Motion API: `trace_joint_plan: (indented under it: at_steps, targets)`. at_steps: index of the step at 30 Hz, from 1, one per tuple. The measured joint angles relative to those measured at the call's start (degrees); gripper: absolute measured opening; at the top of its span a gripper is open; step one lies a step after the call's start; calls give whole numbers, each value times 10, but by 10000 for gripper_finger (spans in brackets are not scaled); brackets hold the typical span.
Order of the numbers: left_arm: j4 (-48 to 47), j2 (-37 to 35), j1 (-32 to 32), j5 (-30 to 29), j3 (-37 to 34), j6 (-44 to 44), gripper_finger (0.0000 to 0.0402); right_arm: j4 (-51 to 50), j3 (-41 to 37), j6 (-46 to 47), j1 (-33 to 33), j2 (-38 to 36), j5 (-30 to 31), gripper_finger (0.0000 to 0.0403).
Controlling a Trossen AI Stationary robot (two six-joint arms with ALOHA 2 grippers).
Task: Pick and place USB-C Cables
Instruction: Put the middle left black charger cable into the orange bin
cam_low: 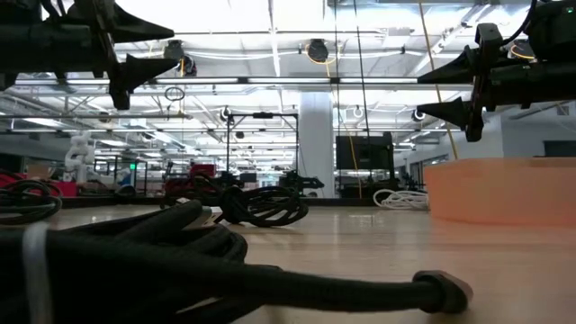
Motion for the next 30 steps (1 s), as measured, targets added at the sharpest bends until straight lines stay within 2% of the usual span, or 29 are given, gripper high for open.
trace_joint_plan:
  at_steps: [3,6,8,11,13,17,21,26,30]
  targets:
    - [15,0,0,9,0,-4,223,0,0,0,0,0,0,256]
    - [51,0,0,10,0,39,223,0,0,0,0,0,0,256]
    - [66,0,0,31,1,74,223,0,0,0,0,0,0,256]
    - [44,0,0,63,21,78,223,0,0,0,0,0,0,256]
    - [-33,0,1,63,50,66,223,0,0,0,0,0,0,256]
    - [-281,0,12,63,145,36,223,0,0,0,0,0,0,256]
    - [-504,9,28,63,228,-42,223,0,0,0,0,0,0,256]
    - [-634,22,30,77,264,-147,223,0,0,0,0,0,0,256]
    - [-671,53,26,139,266,-267,223,0,0,0,0,0,0,256]
